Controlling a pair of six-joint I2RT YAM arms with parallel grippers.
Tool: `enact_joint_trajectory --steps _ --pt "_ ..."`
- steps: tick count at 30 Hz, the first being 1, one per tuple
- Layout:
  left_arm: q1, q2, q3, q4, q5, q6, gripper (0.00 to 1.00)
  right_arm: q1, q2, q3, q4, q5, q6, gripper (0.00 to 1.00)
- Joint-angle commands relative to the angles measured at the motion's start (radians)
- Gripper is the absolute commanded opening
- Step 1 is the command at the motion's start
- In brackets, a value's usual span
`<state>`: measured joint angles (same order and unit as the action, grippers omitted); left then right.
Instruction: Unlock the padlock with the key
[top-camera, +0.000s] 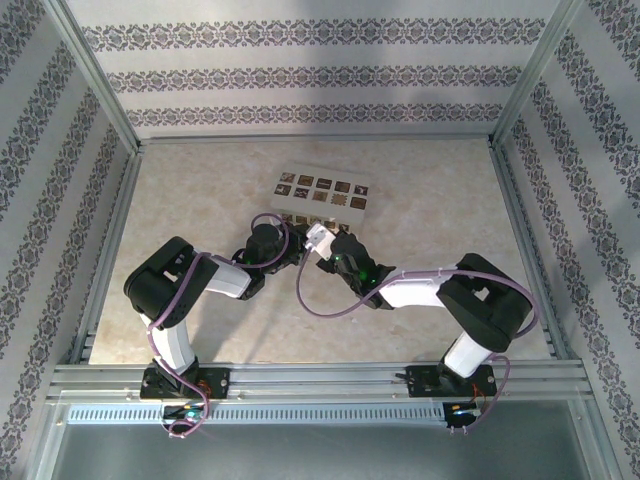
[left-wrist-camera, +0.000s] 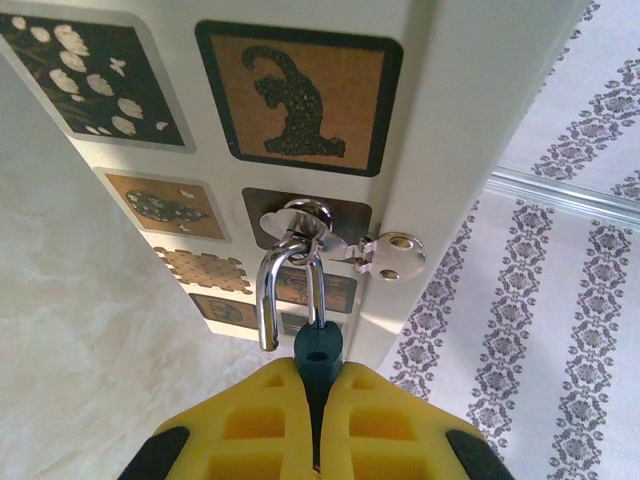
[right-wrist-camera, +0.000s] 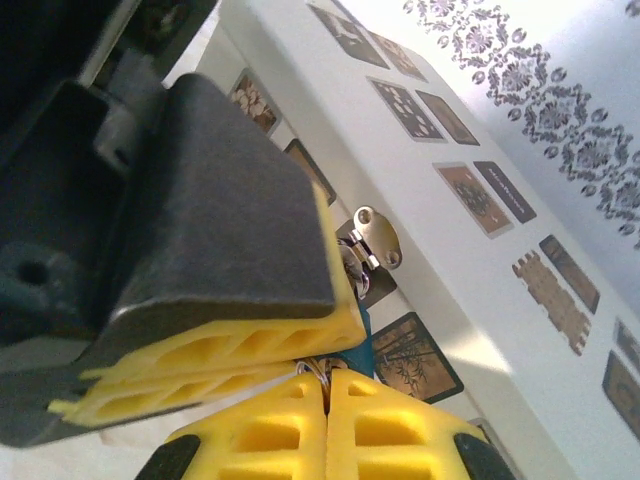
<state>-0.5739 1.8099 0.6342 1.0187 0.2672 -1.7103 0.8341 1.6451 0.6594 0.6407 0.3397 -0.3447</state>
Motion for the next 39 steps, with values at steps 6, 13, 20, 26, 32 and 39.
enact_joint_trajectory --steps 6,13,20,26,32,39 --pt "-0.021 0.009 0.01 0.078 0.055 0.005 0.0 0.01 0.036 -0.023 0.116 0.009 0.215 0.0" --pt "-0.031 0.042 0.015 0.064 0.042 0.009 0.0 0.01 0.078 -0.077 0.189 -0.01 0.305 0.0" --pt "-0.035 0.068 0.029 0.031 0.038 0.05 0.07 0.008 0.141 -0.132 0.3 -0.019 0.379 0.0" --pt "-0.027 -0.016 0.026 -0.13 0.012 0.149 0.3 0.004 0.147 -0.149 0.33 -0.04 0.413 0.0" --pt "-0.008 -0.11 -0.006 -0.199 -0.005 0.217 0.44 -0.017 0.12 -0.16 0.329 -0.085 0.481 0.0" --pt "0.02 -0.354 -0.016 -0.531 -0.11 0.421 0.54 -0.06 0.059 -0.19 0.324 -0.159 0.589 0.0"
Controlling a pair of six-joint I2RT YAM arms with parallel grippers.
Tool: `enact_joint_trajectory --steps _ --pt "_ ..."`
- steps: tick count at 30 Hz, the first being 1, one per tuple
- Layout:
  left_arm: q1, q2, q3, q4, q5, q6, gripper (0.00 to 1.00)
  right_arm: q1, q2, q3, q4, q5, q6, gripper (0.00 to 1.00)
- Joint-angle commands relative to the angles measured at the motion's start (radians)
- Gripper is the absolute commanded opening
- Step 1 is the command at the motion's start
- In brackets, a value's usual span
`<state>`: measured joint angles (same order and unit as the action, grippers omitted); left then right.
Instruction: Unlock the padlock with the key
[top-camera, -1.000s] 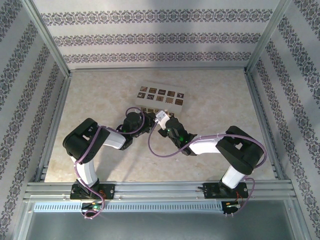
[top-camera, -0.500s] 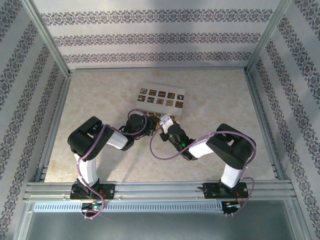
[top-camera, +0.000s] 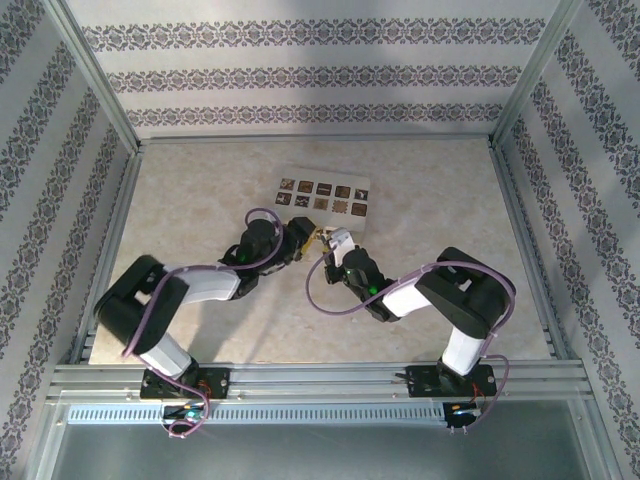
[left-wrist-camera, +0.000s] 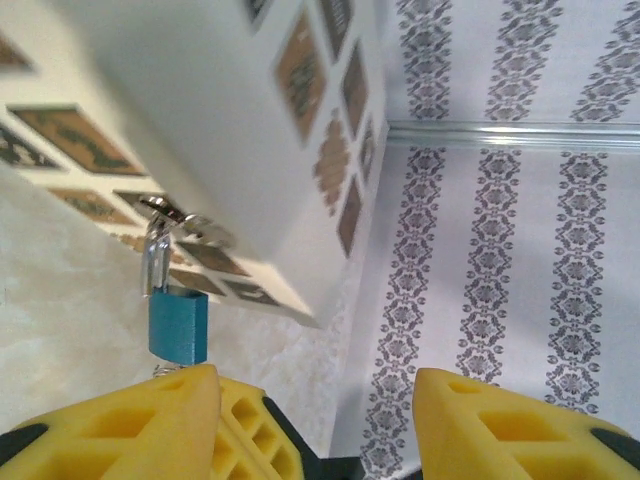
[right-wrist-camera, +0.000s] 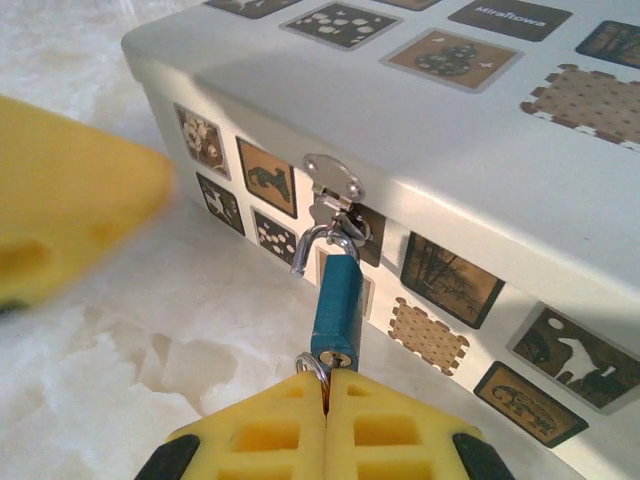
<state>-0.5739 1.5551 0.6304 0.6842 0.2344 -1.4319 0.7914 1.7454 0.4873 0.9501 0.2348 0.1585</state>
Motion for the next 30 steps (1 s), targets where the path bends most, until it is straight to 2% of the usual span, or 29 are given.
enact_joint_trajectory --steps 1,8,12,21,30 --pt "0.026 -0.14 -0.013 -0.246 -0.104 0.171 0.55 -0.024 -0.048 -0.021 0.015 -0.067 0.105 0.0" --pt "0.067 -0.437 -0.01 -0.557 -0.306 0.375 0.61 -0.073 -0.091 -0.049 0.018 -0.144 0.254 0.0" --pt "0.076 -0.547 0.013 -0.691 -0.413 0.466 0.65 -0.106 -0.117 -0.068 0.024 -0.186 0.346 0.0" --pt "0.097 -0.654 0.031 -0.772 -0.513 0.56 0.68 -0.157 -0.155 -0.102 0.021 -0.304 0.639 0.0" --pt "0.111 -0.685 0.052 -0.796 -0.542 0.609 0.7 -0.175 -0.115 -0.108 0.049 -0.313 0.778 0.0"
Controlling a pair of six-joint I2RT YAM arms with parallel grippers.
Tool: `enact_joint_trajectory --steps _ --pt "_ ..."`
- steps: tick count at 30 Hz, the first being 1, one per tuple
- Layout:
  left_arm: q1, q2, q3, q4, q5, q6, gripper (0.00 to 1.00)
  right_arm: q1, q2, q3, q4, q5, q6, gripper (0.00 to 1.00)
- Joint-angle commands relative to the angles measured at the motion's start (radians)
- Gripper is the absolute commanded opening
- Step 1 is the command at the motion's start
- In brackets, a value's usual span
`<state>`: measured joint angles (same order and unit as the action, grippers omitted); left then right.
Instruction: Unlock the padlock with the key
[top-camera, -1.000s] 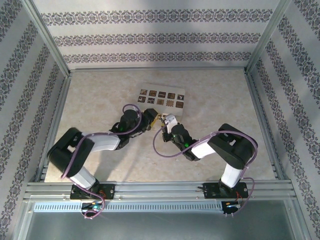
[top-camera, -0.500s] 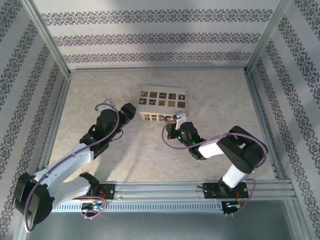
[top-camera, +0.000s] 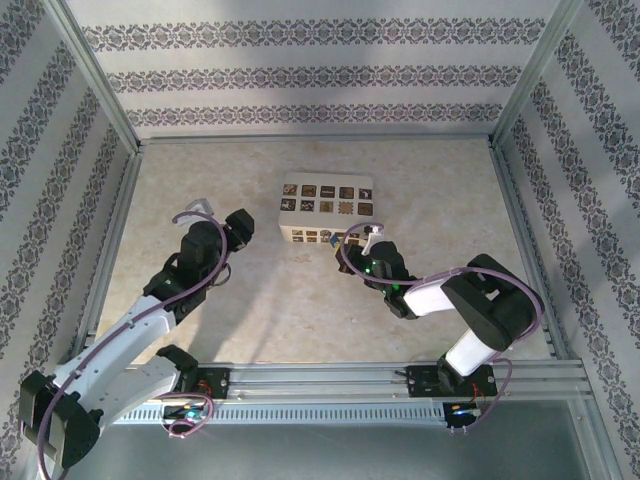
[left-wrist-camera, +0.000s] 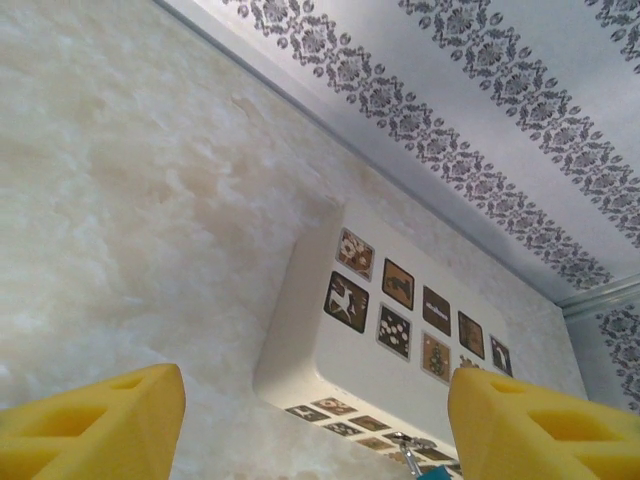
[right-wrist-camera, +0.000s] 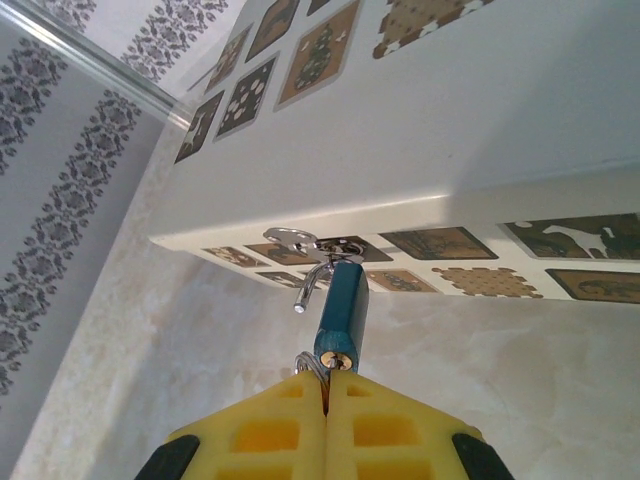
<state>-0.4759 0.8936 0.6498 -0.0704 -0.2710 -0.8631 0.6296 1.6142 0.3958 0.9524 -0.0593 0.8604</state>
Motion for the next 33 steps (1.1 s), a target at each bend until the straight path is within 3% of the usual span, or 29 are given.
enact_joint_trajectory --steps 1,15,20,24,33 --pt "0.014 -0.027 0.031 -0.045 -0.041 0.042 0.7 -0.017 0.023 -0.018 0.051 -0.022 0.092 0.0" --pt "0.025 -0.059 0.024 -0.057 -0.07 0.066 0.7 -0.082 0.151 -0.015 0.142 -0.108 0.245 0.0" --pt "0.028 -0.057 0.022 -0.062 -0.066 0.075 0.72 -0.087 0.166 -0.008 0.152 -0.118 0.237 0.09" --pt "0.045 -0.044 0.031 -0.077 -0.051 0.088 0.79 -0.087 0.136 -0.007 0.104 -0.11 0.207 0.25" --pt "0.185 0.044 0.051 -0.044 0.212 0.053 0.83 -0.088 -0.022 -0.037 -0.038 -0.046 0.11 0.44"
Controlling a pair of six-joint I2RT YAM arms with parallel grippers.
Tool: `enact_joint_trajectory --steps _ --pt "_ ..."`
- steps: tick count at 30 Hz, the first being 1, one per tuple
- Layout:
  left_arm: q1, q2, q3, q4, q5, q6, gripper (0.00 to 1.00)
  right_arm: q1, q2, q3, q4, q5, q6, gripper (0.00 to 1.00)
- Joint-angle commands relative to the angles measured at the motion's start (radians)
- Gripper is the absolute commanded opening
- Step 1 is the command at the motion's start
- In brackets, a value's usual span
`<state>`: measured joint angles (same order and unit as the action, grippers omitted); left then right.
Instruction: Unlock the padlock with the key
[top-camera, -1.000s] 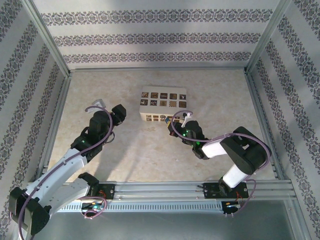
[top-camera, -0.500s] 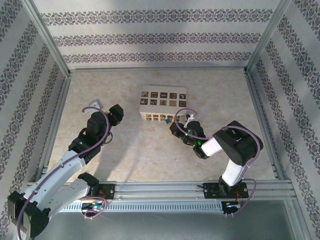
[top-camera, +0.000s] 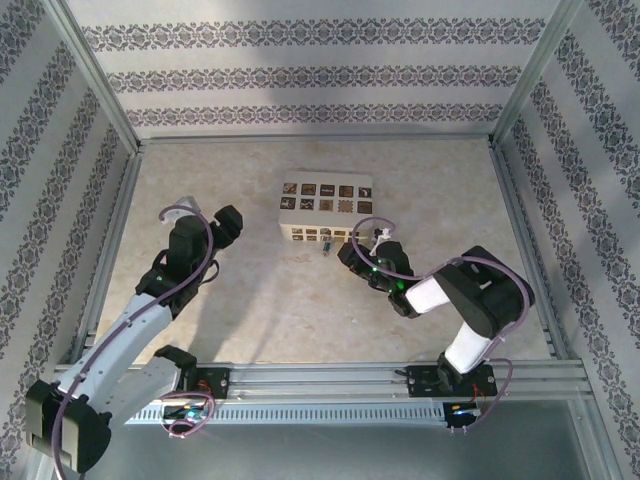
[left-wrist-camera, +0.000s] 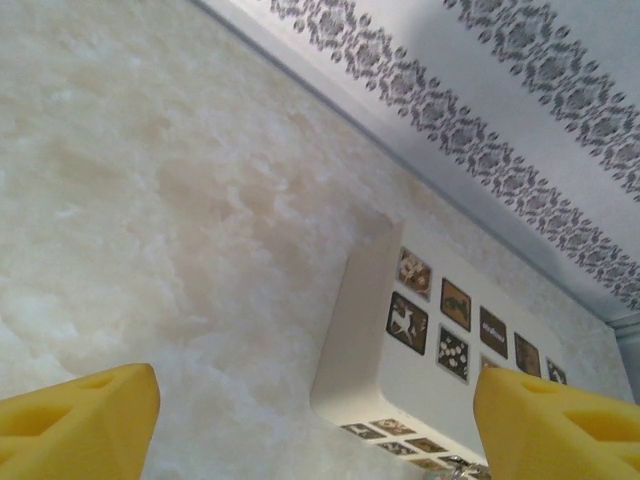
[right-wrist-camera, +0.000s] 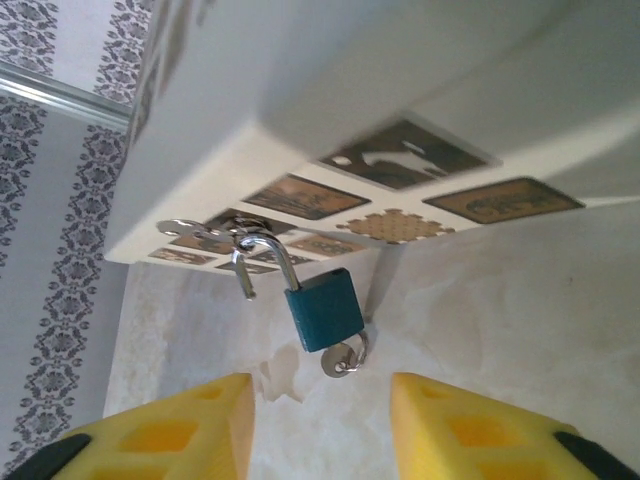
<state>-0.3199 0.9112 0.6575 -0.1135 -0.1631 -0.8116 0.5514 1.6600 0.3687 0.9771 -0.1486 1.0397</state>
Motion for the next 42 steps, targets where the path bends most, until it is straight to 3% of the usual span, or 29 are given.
enact_joint_trajectory --steps 1,7,11,16,21,33,42 --pt "0.041 0.045 0.057 -0.009 0.129 0.012 0.85 -0.01 -0.106 -0.005 -0.115 0.052 -0.1 0.47" --pt "0.092 0.176 0.136 -0.022 0.274 0.065 0.92 -0.021 -0.338 0.036 -0.407 0.108 -0.277 0.76" --pt "0.127 0.27 0.179 -0.022 0.327 0.096 0.98 -0.07 -0.437 0.062 -0.533 0.063 -0.312 0.98" --pt "0.165 0.427 0.291 -0.068 0.428 0.181 1.0 -0.151 -0.499 0.093 -0.614 -0.079 -0.301 0.99" --pt "0.166 0.585 0.433 -0.167 0.482 0.242 1.0 -0.197 -0.509 0.097 -0.663 -0.141 -0.222 0.98" --pt "0.14 0.884 0.643 -0.132 0.766 0.212 0.98 -0.19 -0.344 0.142 -0.641 -0.28 -0.159 0.98" --pt "0.118 1.083 0.776 -0.174 0.756 0.212 0.88 -0.174 -0.214 0.185 -0.536 -0.272 -0.144 0.99"
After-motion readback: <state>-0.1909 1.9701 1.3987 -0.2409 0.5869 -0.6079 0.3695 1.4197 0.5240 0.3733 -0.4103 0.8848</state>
